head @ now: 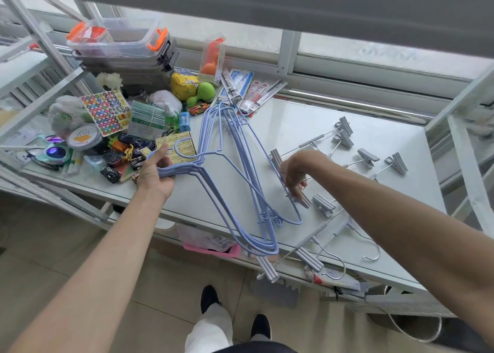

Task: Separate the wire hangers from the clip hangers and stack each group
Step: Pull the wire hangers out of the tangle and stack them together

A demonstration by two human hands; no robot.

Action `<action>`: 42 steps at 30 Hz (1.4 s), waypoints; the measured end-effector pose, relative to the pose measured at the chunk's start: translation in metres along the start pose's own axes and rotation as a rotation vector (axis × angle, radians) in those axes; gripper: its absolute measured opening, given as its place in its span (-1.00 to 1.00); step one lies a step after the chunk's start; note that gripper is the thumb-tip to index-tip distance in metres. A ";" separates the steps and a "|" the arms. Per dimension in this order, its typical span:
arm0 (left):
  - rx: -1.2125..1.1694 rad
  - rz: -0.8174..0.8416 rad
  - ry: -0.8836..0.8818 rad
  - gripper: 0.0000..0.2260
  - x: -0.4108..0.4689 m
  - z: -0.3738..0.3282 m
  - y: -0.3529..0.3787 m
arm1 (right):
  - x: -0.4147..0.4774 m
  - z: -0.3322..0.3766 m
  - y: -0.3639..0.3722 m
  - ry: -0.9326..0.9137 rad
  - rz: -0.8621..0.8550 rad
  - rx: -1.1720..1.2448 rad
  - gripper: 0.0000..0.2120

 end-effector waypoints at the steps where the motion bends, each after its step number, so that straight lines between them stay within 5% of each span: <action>1: -0.001 -0.002 -0.003 -0.75 0.000 0.000 0.000 | -0.001 -0.001 -0.001 0.013 -0.004 0.004 -0.72; 9: -0.001 -0.028 -0.006 -0.80 0.003 -0.001 -0.002 | 0.006 -0.002 -0.002 0.103 -0.061 0.087 -0.49; 14: -0.002 -0.023 -0.006 -0.79 0.003 -0.001 -0.004 | 0.006 -0.003 -0.022 0.051 -0.215 0.445 -0.79; 20: -0.063 -0.005 -0.032 -0.82 0.001 -0.001 -0.003 | 0.017 -0.009 -0.038 0.124 -0.508 0.595 -0.84; 25: -0.099 0.008 -0.078 -0.76 0.008 -0.001 -0.008 | 0.010 0.001 -0.035 -0.058 -0.424 0.779 -0.84; 31: -0.060 -0.001 -0.096 -0.76 0.006 0.000 -0.009 | 0.014 0.014 -0.011 -0.248 -0.168 1.413 -0.89; 42: -0.053 -0.054 -0.119 -0.68 0.001 -0.001 -0.006 | 0.000 0.018 -0.002 -0.399 -0.036 1.512 -0.84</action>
Point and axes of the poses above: each hand's wrist, its own x-axis towards the middle knuckle, its own y-axis out of the palm, z = x × y, the point moved 8 cm from there along x, towards the middle knuckle, and after that the axes turned 11 degrees about -x, right-handed, at the moved point
